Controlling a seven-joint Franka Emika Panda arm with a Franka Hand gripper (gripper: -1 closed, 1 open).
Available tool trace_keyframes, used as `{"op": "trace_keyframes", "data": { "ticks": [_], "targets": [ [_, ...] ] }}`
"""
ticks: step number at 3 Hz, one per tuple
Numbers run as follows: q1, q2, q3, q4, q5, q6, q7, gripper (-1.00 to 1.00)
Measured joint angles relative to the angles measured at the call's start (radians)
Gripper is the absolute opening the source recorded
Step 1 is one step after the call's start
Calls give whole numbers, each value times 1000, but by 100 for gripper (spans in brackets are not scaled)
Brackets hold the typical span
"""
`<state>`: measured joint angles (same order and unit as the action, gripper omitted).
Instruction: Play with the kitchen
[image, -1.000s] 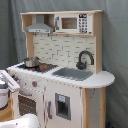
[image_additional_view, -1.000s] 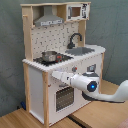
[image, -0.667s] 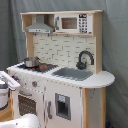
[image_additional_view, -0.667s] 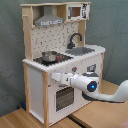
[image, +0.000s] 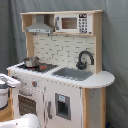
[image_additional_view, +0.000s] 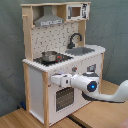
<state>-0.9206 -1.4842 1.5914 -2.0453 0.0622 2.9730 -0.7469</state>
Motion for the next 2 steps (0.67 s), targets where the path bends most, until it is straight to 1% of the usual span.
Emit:
{"op": "trace_keyframes", "data": {
  "ticks": [2],
  "targets": [
    [0,0,0,0,0,2,-206,-100]
  ]
}}
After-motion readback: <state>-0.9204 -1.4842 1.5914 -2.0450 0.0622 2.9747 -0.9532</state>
